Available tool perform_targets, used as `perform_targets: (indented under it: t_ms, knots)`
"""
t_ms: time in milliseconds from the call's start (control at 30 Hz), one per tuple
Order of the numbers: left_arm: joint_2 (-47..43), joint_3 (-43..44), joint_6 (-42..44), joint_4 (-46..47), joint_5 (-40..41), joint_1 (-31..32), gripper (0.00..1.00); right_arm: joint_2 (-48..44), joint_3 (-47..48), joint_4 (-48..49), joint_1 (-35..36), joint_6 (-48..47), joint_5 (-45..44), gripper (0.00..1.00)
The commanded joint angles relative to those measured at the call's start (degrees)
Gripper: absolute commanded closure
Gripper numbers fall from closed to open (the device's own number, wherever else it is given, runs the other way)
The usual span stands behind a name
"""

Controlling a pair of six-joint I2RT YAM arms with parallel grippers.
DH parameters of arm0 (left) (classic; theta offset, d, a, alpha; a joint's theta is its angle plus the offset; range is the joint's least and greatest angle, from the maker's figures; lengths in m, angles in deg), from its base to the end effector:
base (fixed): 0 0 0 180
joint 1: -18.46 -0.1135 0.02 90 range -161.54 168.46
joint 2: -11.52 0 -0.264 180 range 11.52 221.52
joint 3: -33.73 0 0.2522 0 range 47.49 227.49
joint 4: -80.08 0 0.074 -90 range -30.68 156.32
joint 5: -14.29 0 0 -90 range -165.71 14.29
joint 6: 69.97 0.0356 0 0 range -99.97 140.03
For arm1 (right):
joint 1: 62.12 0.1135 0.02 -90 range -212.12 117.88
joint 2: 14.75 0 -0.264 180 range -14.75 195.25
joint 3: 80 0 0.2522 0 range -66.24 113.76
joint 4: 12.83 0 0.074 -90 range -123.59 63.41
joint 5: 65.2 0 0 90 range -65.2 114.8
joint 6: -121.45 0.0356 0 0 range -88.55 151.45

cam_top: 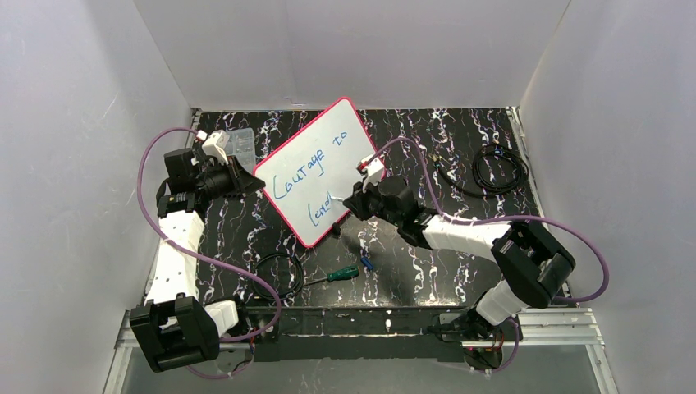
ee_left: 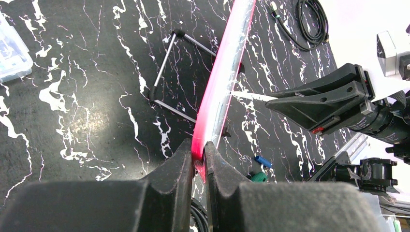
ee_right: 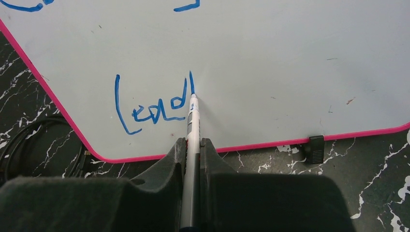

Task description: Write a sentence on the whiteboard

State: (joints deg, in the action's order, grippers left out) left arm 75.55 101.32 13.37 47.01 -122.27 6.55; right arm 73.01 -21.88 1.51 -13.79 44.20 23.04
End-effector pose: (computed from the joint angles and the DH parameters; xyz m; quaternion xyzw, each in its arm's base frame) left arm 0.2419 0.0246 0.3180 0.0684 0.8153 -0.3199 0.4778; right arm 0.2233 0.2492 0.2237 -0.2340 0.7597 0.2977 0.5287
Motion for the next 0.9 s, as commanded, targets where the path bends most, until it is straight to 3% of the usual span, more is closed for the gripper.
perform_targets:
  t_ms: [0,600,867]
  knots:
    - [-0.4,-0.5,1.2,-0.7,0.5,0.3,1.00,-0.2,-1.6,1.0,-0.2,0.7,0.0,0.99]
    - [-0.5,-0.5,1.2,-0.8,0.6,0.2,1.00,-4.3,-2.4,-0.8,-0.3,0.0,-7.1,0.99]
    - [-0.5,-0.5,1.1,-0.7,0.5,0.2,1.00,-6.8,-1.8,3.3,-0.8,-0.3,-1.7,0.99]
